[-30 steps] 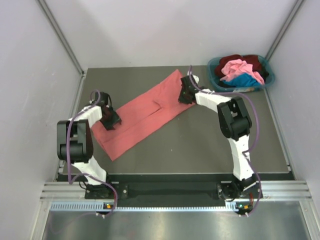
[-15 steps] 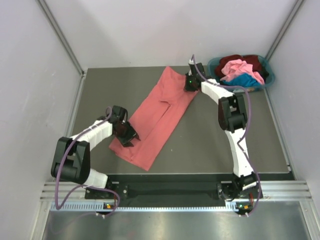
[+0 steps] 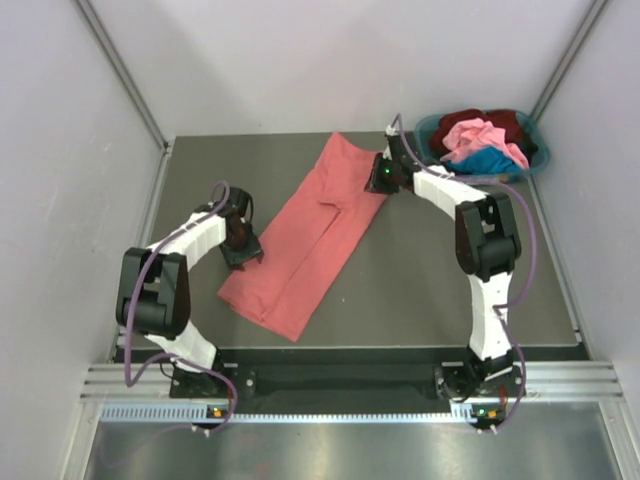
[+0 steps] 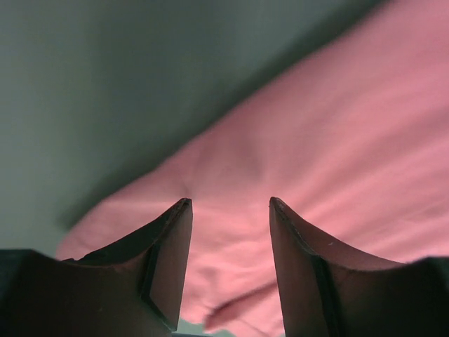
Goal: Fold and stack the t-shirts
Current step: Fold the tshirt
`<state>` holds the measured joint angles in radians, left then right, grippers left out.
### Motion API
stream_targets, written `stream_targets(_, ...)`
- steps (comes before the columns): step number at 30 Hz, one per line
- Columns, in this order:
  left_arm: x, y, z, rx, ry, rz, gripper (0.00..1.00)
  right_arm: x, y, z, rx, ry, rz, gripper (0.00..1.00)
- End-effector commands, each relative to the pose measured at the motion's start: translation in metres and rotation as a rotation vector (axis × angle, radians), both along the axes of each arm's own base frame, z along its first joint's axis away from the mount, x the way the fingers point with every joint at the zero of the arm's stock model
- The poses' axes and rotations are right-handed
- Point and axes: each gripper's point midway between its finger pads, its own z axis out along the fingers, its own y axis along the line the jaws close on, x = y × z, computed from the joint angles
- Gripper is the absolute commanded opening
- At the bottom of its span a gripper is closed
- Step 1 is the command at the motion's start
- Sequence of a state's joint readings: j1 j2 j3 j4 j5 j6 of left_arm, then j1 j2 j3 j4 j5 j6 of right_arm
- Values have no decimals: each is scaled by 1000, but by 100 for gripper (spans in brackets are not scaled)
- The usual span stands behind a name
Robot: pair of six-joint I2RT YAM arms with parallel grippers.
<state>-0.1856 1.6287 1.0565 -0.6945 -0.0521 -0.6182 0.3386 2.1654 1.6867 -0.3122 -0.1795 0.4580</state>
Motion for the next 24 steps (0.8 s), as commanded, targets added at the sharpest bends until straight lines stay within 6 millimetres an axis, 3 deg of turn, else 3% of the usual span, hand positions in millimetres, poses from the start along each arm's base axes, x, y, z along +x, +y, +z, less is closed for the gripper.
stream_targets(1, -32, 34, -24, 98, 101, 5, 53, -8, 29, 43, 82, -74, -22, 22)
stream_targets(3, -45, 44, -34, 100, 133, 42, 52, -19, 33, 29, 100, -39, -51, 22)
stream_targets(6, -57, 50, -40, 86, 148, 83, 52, -24, 40, 25, 128, -58, -68, 22)
stream_targets(12, -69, 46, -37, 51, 160, 146, 53, -39, 35, -18, 67, 6, -66, 22)
stream_targets(17, -85, 13, -34, -146, 169, 224, 53, -43, 10, -48, -81, 27, -44, 21)
stream_targets(20, -98, -1, -28, -224, 145, 275, 51, -42, -6, -55, -132, 28, -25, 21)
stream_targets(24, -124, -40, -16, -354, 132, 267, 50, -28, -34, -58, -182, 19, -17, 22)
